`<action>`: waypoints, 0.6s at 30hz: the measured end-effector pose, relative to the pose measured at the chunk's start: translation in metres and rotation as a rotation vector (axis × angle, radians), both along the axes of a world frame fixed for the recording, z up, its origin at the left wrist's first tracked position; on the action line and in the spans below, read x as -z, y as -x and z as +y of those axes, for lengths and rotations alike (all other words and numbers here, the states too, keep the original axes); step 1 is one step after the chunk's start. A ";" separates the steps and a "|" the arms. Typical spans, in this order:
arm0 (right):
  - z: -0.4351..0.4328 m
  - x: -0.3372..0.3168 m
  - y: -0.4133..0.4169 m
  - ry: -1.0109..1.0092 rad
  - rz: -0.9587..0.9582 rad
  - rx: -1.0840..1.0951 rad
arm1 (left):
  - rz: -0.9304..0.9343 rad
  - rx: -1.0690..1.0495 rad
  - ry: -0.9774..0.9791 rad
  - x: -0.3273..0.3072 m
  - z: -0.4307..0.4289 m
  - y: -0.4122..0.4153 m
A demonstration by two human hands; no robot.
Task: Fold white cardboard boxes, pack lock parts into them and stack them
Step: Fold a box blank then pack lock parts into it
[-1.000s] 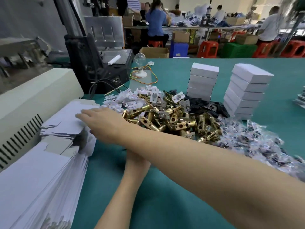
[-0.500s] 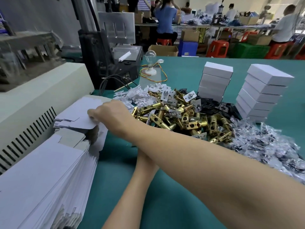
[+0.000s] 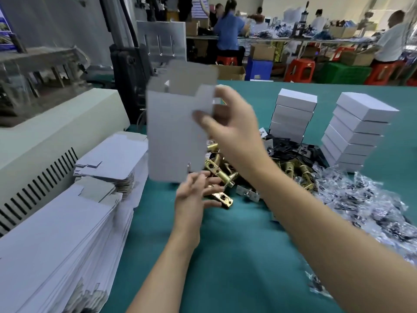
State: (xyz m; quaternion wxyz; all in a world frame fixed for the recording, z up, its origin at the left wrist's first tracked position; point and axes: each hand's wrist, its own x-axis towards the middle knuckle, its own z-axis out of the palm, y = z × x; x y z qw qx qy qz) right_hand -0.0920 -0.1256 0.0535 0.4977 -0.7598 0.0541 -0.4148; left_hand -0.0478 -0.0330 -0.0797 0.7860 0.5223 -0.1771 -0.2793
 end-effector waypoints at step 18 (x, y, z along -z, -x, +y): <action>-0.020 0.098 0.099 0.144 0.163 0.198 | -0.040 0.614 -0.082 -0.017 0.027 0.021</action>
